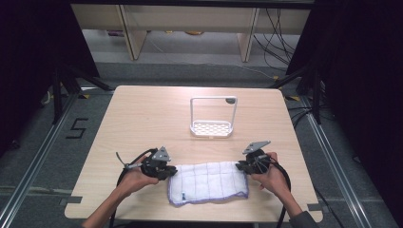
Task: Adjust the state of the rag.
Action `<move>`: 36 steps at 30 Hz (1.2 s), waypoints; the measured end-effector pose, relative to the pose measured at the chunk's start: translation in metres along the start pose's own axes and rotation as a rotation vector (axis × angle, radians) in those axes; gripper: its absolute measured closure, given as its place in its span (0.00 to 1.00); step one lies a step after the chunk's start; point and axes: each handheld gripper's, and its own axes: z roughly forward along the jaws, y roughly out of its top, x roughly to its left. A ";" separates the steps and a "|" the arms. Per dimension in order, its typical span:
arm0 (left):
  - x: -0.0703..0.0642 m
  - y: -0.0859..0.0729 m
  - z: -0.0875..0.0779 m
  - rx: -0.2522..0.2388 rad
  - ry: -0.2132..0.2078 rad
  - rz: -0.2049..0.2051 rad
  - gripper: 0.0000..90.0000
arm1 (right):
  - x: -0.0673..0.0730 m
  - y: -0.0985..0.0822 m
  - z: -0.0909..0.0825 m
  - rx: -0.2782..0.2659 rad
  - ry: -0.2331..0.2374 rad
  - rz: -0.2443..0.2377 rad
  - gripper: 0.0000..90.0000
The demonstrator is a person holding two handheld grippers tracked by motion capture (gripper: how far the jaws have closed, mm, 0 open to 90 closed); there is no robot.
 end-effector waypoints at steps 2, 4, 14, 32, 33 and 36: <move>-0.009 -0.006 -0.007 0.032 -0.002 0.055 0.91 | -0.005 0.007 0.004 -0.002 0.004 -0.011 0.90; -0.023 -0.012 -0.009 -0.004 -0.006 0.033 0.92 | -0.009 0.016 0.011 -0.014 0.025 -0.004 0.91; -0.064 -0.027 -0.012 -0.046 -0.079 0.013 0.90 | -0.015 0.058 0.040 0.011 0.045 -0.047 0.90; -0.055 0.004 -0.017 -0.173 -0.106 -0.131 0.56 | -0.007 0.062 -0.008 -0.113 -0.071 0.022 0.51; -0.050 0.008 -0.011 -0.168 -0.099 -0.137 0.56 | -0.006 0.054 -0.016 -0.087 -0.063 0.065 0.51; -0.033 0.024 0.006 -0.154 -0.075 -0.146 0.57 | -0.005 0.031 -0.023 -0.070 -0.087 0.100 0.51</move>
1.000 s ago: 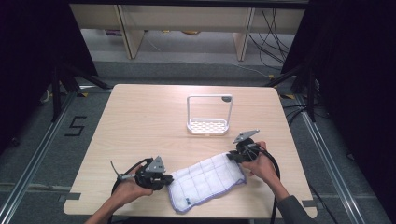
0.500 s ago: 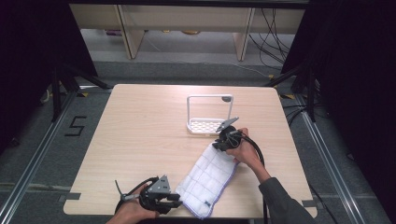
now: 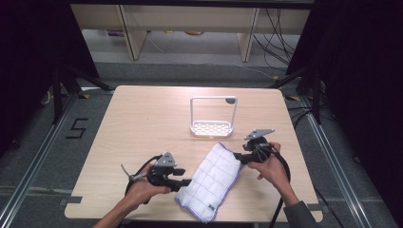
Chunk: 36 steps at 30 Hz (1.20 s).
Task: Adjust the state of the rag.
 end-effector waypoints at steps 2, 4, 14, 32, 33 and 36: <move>0.009 0.011 0.012 0.014 0.009 0.005 0.57 | -0.003 -0.012 -0.003 -0.002 -0.006 0.032 0.51; 0.014 0.020 0.022 0.022 0.016 -0.007 0.57 | -0.008 -0.020 -0.003 -0.001 0.001 0.062 0.53; 0.019 0.028 0.052 0.072 0.049 -0.005 0.65 | -0.002 -0.027 0.015 0.035 0.005 0.095 0.55; 0.008 0.019 0.055 0.113 0.037 0.064 0.89 | -0.001 -0.021 0.031 0.089 0.067 0.061 0.86; 0.005 0.016 0.053 0.096 0.040 0.047 0.89 | -0.001 -0.018 0.034 0.086 0.079 0.044 0.87; 0.000 0.008 0.044 0.110 0.054 0.081 0.89 | 0.002 -0.003 0.047 0.087 0.099 0.026 0.87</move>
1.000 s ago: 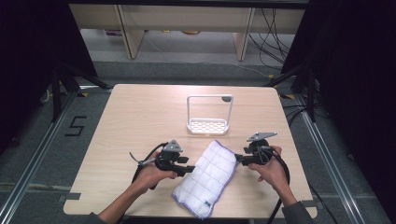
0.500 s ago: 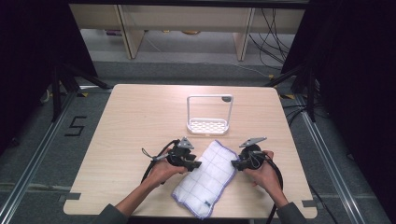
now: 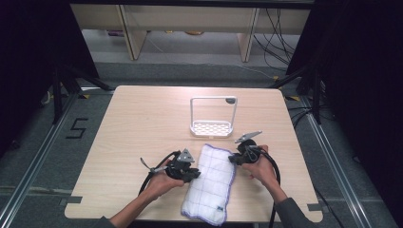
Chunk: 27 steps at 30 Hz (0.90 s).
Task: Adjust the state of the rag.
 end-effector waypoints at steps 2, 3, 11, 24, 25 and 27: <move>-0.001 -0.004 -0.004 0.004 0.006 0.008 0.89 | 0.002 0.006 0.004 0.011 0.009 -0.005 0.87; -0.003 -0.011 -0.010 -0.011 0.009 -0.006 0.89 | 0.004 0.014 0.009 0.018 0.000 -0.039 0.88; 0.003 -0.018 -0.018 -0.022 0.024 -0.030 0.86 | 0.019 0.041 0.028 0.031 -0.013 -0.110 0.88; 0.014 -0.007 -0.014 -0.098 0.014 -0.099 0.67 | 0.010 0.041 0.026 -0.023 -0.031 -0.080 0.74; 0.019 -0.004 -0.015 -0.111 0.012 -0.098 0.64 | 0.010 0.042 0.023 -0.014 -0.041 -0.066 0.69; 0.031 -0.001 -0.015 -0.105 0.048 -0.110 0.61 | 0.009 0.042 0.018 -0.030 -0.035 -0.038 0.65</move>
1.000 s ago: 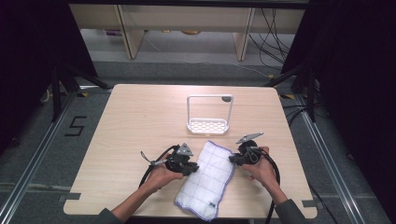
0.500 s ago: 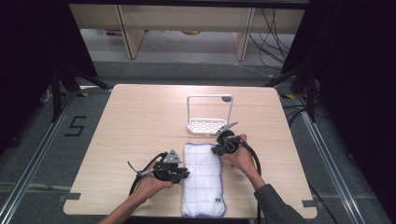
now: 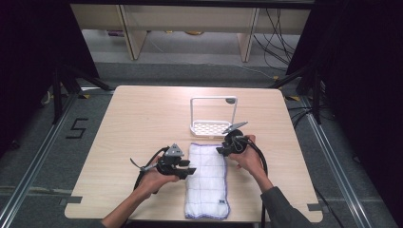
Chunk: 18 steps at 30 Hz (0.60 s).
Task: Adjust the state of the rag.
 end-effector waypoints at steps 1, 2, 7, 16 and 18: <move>0.005 0.002 0.001 0.002 0.013 -0.007 0.60 | -0.003 0.000 -0.003 -0.023 0.000 0.001 0.62; 0.010 0.004 0.002 0.004 0.025 -0.012 0.58 | -0.006 -0.001 -0.005 -0.042 -0.007 0.016 0.61; 0.027 0.018 0.011 -0.005 0.059 -0.038 0.51 | -0.015 0.001 -0.012 -0.058 -0.010 0.035 0.53; 0.036 0.031 0.026 0.003 0.073 -0.040 0.45 | -0.025 0.004 -0.023 -0.124 -0.010 0.034 0.49; 0.038 0.032 0.027 -0.002 0.077 -0.049 0.44 | -0.024 0.003 -0.022 -0.122 -0.026 0.042 0.48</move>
